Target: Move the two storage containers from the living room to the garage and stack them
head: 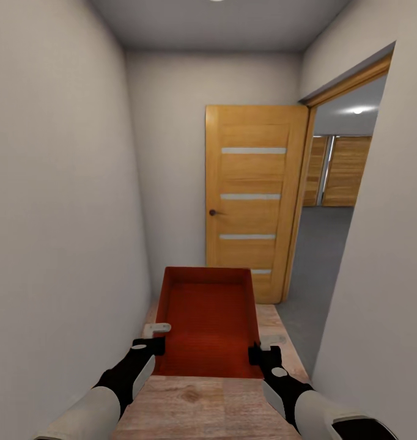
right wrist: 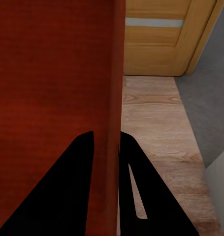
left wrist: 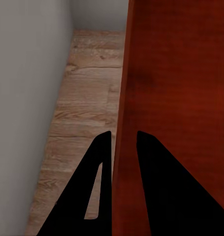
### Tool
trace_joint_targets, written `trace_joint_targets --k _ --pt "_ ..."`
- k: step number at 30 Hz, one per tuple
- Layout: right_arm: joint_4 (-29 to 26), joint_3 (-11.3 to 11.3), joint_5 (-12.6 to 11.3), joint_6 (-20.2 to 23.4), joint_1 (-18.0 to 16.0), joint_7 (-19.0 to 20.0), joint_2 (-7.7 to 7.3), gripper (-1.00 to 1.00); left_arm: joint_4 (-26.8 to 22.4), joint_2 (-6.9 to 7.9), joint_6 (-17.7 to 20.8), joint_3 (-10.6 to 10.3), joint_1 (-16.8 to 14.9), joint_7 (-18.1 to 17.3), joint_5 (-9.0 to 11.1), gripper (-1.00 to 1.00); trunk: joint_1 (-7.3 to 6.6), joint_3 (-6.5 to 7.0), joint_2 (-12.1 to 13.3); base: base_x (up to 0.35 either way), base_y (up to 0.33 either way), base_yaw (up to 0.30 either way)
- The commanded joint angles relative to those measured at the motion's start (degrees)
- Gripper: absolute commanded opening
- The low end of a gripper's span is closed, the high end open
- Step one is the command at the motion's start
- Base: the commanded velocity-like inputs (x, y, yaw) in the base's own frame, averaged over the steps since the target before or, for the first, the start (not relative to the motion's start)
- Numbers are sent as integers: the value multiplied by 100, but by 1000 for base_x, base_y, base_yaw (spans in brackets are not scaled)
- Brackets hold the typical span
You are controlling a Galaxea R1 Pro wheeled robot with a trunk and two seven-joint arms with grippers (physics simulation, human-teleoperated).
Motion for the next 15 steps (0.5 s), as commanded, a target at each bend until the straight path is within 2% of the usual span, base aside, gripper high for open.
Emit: trace_joint_targets --k 1,15 --pt "4 -271 79 7 1 83 3 -100 -27 21 -411 418 -2 185 -95 -100 5 -3 -4 322 0 0" --pt "4 -271 79 16 1 83 2 -100 -29 21 -412 418 -2 185 -101 -100 5 -3 -4 322 0 0"
